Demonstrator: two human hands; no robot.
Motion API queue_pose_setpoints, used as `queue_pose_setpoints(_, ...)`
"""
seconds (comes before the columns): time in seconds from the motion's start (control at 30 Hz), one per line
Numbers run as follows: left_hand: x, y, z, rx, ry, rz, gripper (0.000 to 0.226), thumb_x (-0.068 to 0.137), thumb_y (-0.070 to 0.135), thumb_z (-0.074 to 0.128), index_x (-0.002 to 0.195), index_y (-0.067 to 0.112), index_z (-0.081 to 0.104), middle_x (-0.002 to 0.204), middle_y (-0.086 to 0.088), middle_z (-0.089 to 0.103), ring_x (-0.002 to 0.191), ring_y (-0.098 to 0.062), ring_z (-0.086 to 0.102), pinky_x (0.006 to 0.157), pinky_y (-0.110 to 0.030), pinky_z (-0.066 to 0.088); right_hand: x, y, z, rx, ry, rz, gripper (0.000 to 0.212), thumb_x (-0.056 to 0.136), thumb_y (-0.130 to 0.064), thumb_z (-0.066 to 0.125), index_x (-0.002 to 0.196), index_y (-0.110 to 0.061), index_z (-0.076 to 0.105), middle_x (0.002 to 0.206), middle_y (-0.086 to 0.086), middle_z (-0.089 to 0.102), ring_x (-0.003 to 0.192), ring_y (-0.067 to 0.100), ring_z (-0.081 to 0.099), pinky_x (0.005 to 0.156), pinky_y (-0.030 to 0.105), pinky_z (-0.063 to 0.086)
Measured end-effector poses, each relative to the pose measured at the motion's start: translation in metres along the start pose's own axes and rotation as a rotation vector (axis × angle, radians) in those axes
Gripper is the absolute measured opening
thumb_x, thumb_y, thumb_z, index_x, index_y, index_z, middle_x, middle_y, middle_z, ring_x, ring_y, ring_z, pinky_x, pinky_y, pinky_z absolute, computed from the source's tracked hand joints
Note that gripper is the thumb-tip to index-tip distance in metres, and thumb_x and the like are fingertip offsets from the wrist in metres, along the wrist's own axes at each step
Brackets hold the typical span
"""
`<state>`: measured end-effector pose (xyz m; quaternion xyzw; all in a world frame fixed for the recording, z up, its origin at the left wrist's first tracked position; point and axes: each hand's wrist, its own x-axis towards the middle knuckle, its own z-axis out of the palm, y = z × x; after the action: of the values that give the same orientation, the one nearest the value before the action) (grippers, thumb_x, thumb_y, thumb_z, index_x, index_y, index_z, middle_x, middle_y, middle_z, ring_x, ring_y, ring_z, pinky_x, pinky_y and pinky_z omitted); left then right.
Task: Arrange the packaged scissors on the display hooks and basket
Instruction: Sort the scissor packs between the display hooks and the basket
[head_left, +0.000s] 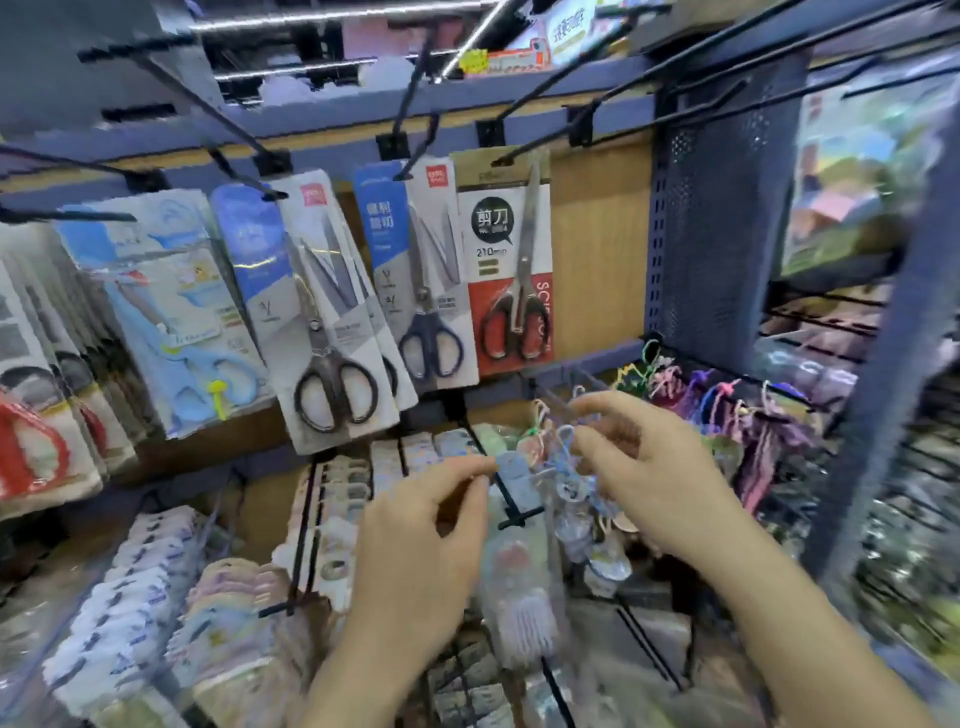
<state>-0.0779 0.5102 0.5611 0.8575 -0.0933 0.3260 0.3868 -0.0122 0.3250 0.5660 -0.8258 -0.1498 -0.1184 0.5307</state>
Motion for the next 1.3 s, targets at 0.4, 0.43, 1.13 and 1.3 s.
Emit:
queue_pose_setpoints(0.4, -0.124, 0.013, 0.169, -0.177, -0.614, 0.356, 0.023, 0.081, 0.009, 0.053, 0.088, 0.012, 0.075, 0.088, 0.002, 0.068, 0.084, -0.009, 0.059, 0.075, -0.018, 0.046, -0.232, 0.132, -0.132, -0.615, 0.018, 0.501, 0.017, 0.094, -0.02, 0.06, 0.105, -0.022, 0.072, 0.088, -0.004, 0.074, 0.077, 0.011, 0.063, 0.073, 0.03, 0.048)
queue_pose_setpoints(0.43, -0.137, 0.014, 0.186, -0.168, -0.677, 0.358, 0.024, 0.08, 0.01, 0.051, 0.085, 0.013, 0.074, 0.086, 0.001, 0.068, 0.083, -0.009, 0.058, 0.074, -0.02, 0.046, -0.252, 0.146, -0.144, -0.644, 0.002, 0.573, 0.017, 0.094, -0.022, 0.058, 0.105, -0.021, 0.071, 0.092, -0.002, 0.075, 0.083, 0.016, 0.066, 0.077, 0.033, 0.05)
queue_pose_setpoints(1.13, -0.42, -0.072, 0.592, 0.283, -1.546, -0.165, 0.033, 0.095, 0.013, 0.052, 0.124, 0.018, 0.066, 0.122, -0.001, 0.067, 0.111, -0.019, 0.062, 0.092, -0.028, 0.044, -0.487, 0.556, -0.193, -0.186, 0.111, 1.464, 0.035, 0.094, -0.013, 0.06, 0.129, -0.013, 0.06, 0.11, 0.008, 0.072, 0.102, 0.029, 0.068, 0.088, 0.036, 0.05)
queue_pose_setpoints(1.3, -0.486, -0.157, 0.696, 0.349, -1.636, -0.073, 0.041, 0.09, 0.017, 0.061, 0.13, 0.013, 0.06, 0.127, -0.008, 0.064, 0.117, -0.026, 0.058, 0.098, -0.032, 0.044, -0.501, 0.702, -0.124, 0.001, 0.179, 1.587, 0.039, 0.093, -0.013, 0.061, 0.132, -0.006, 0.058, 0.122, 0.014, 0.068, 0.111, 0.03, 0.064, 0.095, 0.034, 0.047)
